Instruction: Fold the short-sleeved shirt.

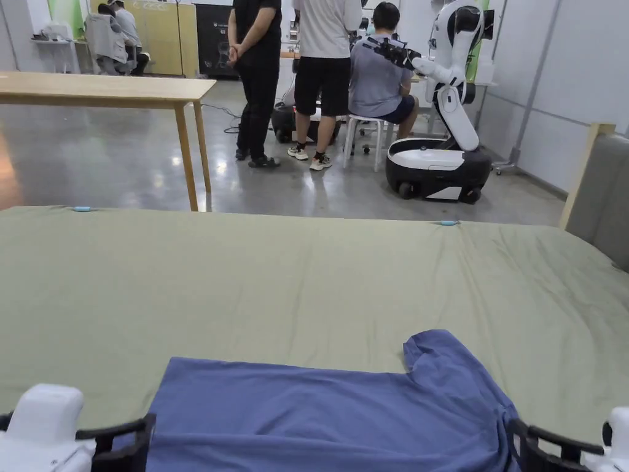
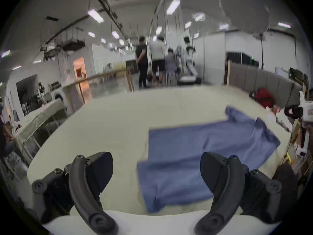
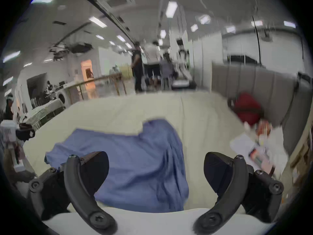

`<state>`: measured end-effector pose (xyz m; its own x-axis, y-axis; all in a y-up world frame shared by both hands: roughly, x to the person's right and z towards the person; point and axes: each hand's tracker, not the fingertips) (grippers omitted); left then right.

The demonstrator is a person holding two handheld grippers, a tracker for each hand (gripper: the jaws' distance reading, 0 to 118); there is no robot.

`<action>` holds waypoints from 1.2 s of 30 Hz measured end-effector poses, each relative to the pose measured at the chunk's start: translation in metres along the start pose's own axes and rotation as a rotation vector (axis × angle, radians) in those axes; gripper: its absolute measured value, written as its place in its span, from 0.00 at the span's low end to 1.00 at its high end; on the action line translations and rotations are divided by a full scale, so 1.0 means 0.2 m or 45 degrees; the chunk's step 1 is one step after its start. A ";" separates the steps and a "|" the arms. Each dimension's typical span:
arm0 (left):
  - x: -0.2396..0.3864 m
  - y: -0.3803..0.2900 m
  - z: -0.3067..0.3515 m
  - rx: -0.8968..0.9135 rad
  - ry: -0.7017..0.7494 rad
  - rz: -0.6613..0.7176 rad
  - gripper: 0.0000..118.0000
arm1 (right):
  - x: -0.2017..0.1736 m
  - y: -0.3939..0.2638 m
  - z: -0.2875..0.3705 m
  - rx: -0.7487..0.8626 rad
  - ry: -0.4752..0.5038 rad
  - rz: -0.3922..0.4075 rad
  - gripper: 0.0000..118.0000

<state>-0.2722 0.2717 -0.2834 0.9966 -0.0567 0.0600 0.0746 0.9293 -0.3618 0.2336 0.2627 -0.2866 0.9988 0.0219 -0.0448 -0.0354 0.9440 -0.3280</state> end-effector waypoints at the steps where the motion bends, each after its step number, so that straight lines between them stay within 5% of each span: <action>1: 0.02 0.03 0.00 0.057 -0.003 -0.001 0.89 | -0.04 0.02 0.00 0.056 -0.030 0.038 0.96; 3: 0.08 0.08 0.00 0.140 0.040 -0.025 0.89 | -0.12 0.04 -0.02 0.142 -0.075 0.099 0.87; 4: 0.11 0.09 -0.01 0.173 0.084 -0.048 0.86 | -0.15 0.05 -0.03 0.144 -0.072 0.103 0.69; 5: 0.13 0.10 0.00 0.213 0.117 -0.064 0.76 | -0.17 0.05 -0.04 0.150 -0.053 0.092 0.40; 6: 0.15 0.12 0.00 0.230 0.127 -0.085 0.42 | -0.18 0.05 -0.04 0.158 -0.046 0.088 0.04; 7: 0.17 0.13 0.00 0.220 0.126 -0.096 0.10 | -0.20 0.04 -0.06 0.161 -0.066 0.092 0.03; 8: 0.16 0.12 -0.04 0.199 0.125 -0.106 0.01 | -0.21 0.04 -0.07 0.165 -0.088 0.102 0.03; 10: 0.14 0.12 -0.10 0.119 0.050 -0.104 0.01 | -0.20 0.05 -0.10 0.108 0.017 0.069 0.03; 21: -0.02 0.04 -0.81 -0.452 -0.037 -0.087 0.04 | -0.13 0.06 -0.28 0.031 0.010 0.057 0.03; 22: -0.03 0.05 -0.89 -0.464 -0.048 -0.067 0.17 | -0.11 0.06 -0.31 0.013 0.006 0.044 0.03; 23: -0.04 0.05 -0.96 -0.470 -0.046 -0.068 0.46 | -0.08 0.06 -0.33 0.000 -0.003 0.030 0.03; 24: -0.04 0.06 -1.05 -0.503 -0.043 -0.078 0.87 | -0.05 0.06 -0.37 -0.017 -0.015 0.013 0.03; 25: -0.04 0.05 -1.13 -0.520 -0.029 -0.096 0.94 | -0.02 0.07 -0.40 -0.044 -0.026 -0.002 0.03; 34: -0.03 -0.03 -1.63 -0.707 0.074 -0.114 0.91 | 0.31 0.10 -0.88 -0.398 -0.140 -0.113 0.03; 35: -0.02 -0.05 -1.66 -0.731 0.071 -0.125 0.87 | 0.34 0.10 -0.96 -0.457 -0.148 -0.121 0.08; 36: -0.01 -0.06 -1.67 -0.759 0.069 -0.137 0.82 | 0.36 0.10 -1.05 -0.516 -0.139 -0.131 0.27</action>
<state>-0.2640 0.1386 -0.5892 0.9816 -0.1717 0.0835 0.1663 0.5536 -0.8160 0.2982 0.2138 -0.4937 0.9949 -0.0103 0.1003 0.0752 0.7382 -0.6704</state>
